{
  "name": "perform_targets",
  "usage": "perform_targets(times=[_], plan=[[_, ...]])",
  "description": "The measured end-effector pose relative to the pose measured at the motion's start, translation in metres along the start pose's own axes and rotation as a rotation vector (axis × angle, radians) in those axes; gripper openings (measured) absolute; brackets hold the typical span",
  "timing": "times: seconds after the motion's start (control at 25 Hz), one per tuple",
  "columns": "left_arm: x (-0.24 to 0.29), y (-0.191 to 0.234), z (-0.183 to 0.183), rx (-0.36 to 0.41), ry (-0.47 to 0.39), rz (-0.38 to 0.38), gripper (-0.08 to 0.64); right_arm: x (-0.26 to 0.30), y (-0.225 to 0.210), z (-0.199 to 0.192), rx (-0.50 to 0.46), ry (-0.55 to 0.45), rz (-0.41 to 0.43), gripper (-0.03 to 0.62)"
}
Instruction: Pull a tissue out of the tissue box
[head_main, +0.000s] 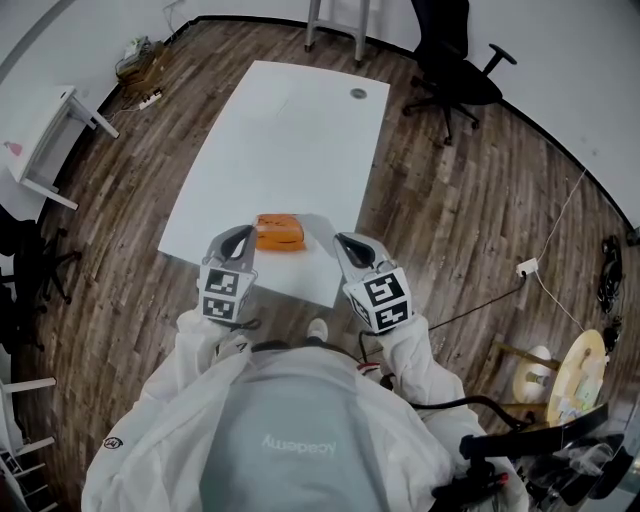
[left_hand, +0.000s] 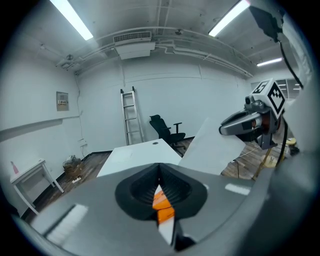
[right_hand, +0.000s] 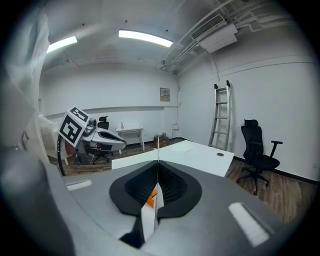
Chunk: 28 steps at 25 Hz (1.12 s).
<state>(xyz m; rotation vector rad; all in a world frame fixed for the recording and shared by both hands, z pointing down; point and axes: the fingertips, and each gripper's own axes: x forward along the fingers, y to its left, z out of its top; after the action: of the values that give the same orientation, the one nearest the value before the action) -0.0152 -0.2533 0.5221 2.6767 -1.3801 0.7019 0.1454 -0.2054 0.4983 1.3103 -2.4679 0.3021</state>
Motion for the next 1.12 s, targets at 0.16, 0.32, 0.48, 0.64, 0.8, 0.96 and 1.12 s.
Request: perform_targets(times=[0.16, 0.32, 0.48, 0.64, 0.8, 0.96, 1.12], plan=[[-0.005, 0.003, 0.003, 0.001, -0.014, 0.005, 0.000, -0.004, 0.007, 0.000, 0.005, -0.006, -0.007, 0.005], [-0.018, 0.002, 0.000, -0.017, -0.028, -0.010, 0.000, -0.008, 0.021, -0.002, 0.006, -0.004, -0.018, 0.005], [-0.034, 0.001, -0.010, -0.029, -0.036, -0.018, 0.000, -0.014, 0.034, -0.005, 0.015, -0.005, -0.041, 0.005], [-0.061, 0.001, -0.025, -0.045, -0.037, -0.022, 0.000, -0.024, 0.056, -0.010, 0.027, -0.004, -0.051, 0.005], [-0.087, 0.006, -0.038, -0.053, -0.052, -0.022, 0.000, -0.030, 0.076, -0.008, 0.059, -0.033, -0.062, 0.005], [-0.109, 0.005, -0.045, -0.064, -0.057, -0.034, 0.000, -0.038, 0.092, -0.008, 0.104, -0.060, -0.083, 0.003], [-0.130, 0.002, -0.055, -0.066, -0.071, -0.043, 0.000, -0.049, 0.112, -0.008, 0.116, -0.086, -0.100, 0.003]])
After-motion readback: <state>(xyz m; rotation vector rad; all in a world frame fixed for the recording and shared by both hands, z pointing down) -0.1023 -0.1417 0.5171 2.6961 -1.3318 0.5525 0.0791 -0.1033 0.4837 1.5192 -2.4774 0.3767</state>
